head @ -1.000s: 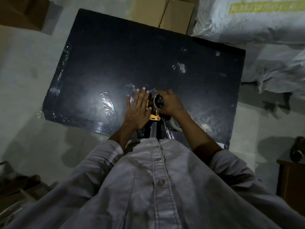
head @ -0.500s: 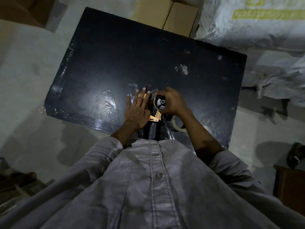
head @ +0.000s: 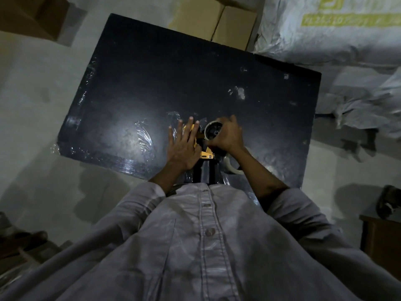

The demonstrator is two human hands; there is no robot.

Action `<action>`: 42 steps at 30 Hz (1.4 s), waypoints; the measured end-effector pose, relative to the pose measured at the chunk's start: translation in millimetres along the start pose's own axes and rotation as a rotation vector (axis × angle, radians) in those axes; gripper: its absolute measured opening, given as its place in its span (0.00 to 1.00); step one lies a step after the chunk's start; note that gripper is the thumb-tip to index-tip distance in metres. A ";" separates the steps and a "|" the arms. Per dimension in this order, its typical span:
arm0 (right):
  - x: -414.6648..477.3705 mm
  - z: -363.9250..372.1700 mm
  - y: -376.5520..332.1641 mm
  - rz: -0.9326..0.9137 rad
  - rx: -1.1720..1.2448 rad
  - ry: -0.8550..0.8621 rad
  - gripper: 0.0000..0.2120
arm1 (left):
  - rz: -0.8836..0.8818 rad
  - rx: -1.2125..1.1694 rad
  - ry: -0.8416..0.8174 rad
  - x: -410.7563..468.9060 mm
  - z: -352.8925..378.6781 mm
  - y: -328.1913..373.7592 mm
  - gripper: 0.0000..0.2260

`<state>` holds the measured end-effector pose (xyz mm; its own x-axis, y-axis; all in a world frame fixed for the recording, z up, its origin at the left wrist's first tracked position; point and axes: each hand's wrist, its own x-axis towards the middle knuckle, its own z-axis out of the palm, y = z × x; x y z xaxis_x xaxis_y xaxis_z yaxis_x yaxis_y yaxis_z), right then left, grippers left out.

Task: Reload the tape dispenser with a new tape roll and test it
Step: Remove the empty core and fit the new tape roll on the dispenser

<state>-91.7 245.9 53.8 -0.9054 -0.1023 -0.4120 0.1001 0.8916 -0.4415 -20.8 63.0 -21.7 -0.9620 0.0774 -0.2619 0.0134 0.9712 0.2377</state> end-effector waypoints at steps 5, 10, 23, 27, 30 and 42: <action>20.7 -14.3 25.3 -0.288 -0.124 -0.167 0.43 | 0.058 0.047 0.000 0.6 -1.0 -1.6 0.36; 27.2 -21.8 39.5 -0.275 0.031 -0.278 0.55 | 0.086 0.045 -0.004 4.1 -3.7 -2.5 0.36; 12.5 -9.4 61.9 0.092 0.517 -0.183 0.08 | 0.204 -0.016 -0.148 65.7 -40.4 23.0 0.28; 16.0 -1.9 65.2 0.155 0.426 -0.170 0.09 | 0.128 -0.024 -0.217 77.0 -28.8 29.0 0.23; 14.9 3.1 62.8 0.225 0.426 -0.103 0.15 | 0.109 -0.090 -0.249 80.0 -31.6 30.8 0.22; 19.4 12.1 70.8 0.379 0.708 -0.051 0.19 | 0.093 -0.226 -0.211 79.4 -31.2 24.9 0.19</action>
<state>-97.2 301.6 4.9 -0.7388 0.1160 -0.6639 0.6506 0.3800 -0.6576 -105.3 86.3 -7.4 -0.8811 0.2314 -0.4123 0.0146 0.8849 0.4655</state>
